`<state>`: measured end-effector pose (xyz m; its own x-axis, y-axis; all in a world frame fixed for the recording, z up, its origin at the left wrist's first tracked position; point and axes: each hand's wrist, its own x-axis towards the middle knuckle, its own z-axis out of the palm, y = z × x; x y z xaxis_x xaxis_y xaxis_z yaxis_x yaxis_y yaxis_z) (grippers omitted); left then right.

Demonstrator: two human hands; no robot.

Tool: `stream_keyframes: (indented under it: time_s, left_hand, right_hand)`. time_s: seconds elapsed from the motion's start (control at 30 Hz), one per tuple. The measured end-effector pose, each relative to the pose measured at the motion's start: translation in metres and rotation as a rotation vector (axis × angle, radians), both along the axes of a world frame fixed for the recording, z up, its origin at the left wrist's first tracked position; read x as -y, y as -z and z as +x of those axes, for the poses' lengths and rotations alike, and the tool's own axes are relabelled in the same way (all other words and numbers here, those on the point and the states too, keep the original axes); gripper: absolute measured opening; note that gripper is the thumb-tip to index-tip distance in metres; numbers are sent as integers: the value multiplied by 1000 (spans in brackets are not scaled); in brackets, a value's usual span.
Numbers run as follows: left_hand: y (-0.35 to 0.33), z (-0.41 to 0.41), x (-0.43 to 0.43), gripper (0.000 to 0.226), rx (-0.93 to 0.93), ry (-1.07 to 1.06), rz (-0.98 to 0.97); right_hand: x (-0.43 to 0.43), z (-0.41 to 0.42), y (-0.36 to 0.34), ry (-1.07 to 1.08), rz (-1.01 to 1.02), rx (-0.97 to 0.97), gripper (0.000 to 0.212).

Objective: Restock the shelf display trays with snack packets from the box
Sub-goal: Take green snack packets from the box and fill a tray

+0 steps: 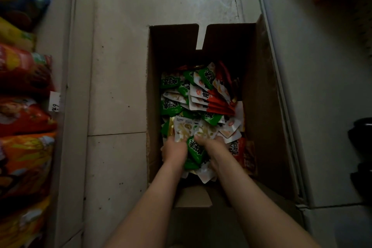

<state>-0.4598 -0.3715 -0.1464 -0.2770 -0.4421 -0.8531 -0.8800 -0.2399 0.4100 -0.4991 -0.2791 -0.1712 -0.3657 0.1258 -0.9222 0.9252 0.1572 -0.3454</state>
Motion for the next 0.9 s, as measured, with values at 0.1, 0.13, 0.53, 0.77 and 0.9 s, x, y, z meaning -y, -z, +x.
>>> stream_keyframes:
  time_s: [0.1,0.13,0.53,0.77,0.9]
  left_hand:
    - [24,4,3,56,-14,-42,88]
    - [26,5,5,56,-16,-31,113]
    - [-121,34,5,31,-14,-114,201]
    - [-264,43,-11,51,-90,-79,365]
    - [-385,40,-41,30,-248,-221,601]
  right_hand:
    - [3,-10,-3,29,-51,7,64]
    - [4,-12,-12,53,-92,7,51]
    - [-43,21,-154,133,-15,4,37]
    - [-58,26,-335,61,-310,-88,26]
    - [-75,43,-433,-77,-338,-150,21]
